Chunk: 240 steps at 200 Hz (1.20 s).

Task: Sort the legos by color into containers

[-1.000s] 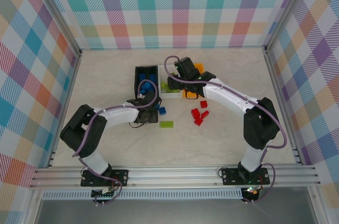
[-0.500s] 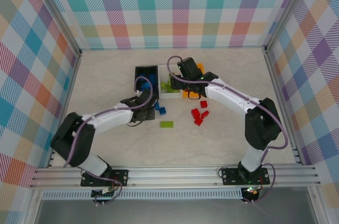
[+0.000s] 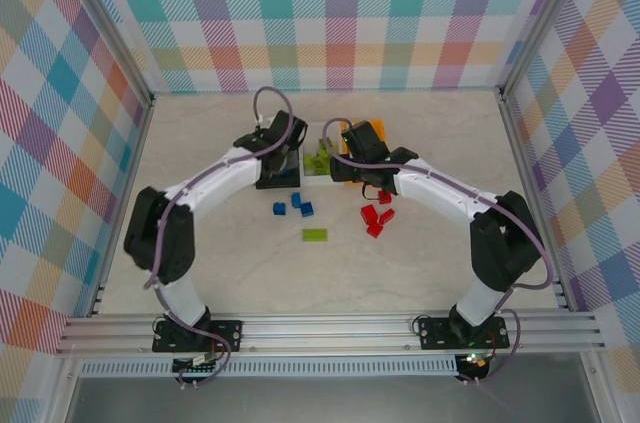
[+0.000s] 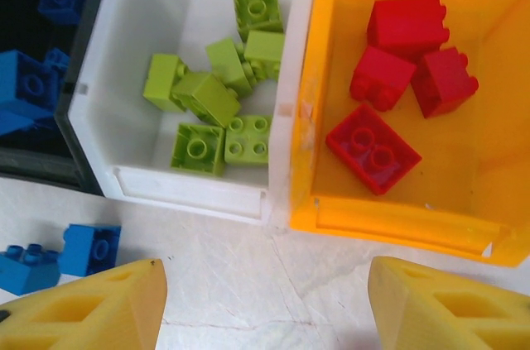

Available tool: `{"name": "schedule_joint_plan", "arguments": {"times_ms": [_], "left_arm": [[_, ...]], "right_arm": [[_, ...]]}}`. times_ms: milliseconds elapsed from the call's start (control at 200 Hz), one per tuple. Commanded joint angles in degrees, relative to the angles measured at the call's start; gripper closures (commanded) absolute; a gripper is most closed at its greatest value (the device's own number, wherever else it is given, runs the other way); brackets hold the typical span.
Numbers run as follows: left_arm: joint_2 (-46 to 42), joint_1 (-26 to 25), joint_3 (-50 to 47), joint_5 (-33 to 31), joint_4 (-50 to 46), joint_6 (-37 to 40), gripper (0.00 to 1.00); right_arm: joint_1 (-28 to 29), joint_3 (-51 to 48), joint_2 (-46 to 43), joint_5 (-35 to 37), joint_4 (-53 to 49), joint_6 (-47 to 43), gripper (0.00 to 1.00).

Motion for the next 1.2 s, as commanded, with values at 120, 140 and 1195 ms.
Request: {"name": "schedule_joint_plan", "arguments": {"times_ms": [120,140,1195], "left_arm": [[9.78,2.61,13.47,-5.68,-8.45,0.54,0.67],[10.57,2.75,14.52,-5.74,-9.03,0.42,0.66],[-52.16,-7.80,-38.66,3.60,-4.96,-13.38,0.00]], "right_arm": [[-0.43,-4.18,-5.66,-0.57,1.67,1.29,0.34],[-0.49,-4.67,-6.07,-0.59,1.75,1.40,0.34],[10.22,-3.29,12.48,-21.91,5.28,-8.60,0.26]]}}
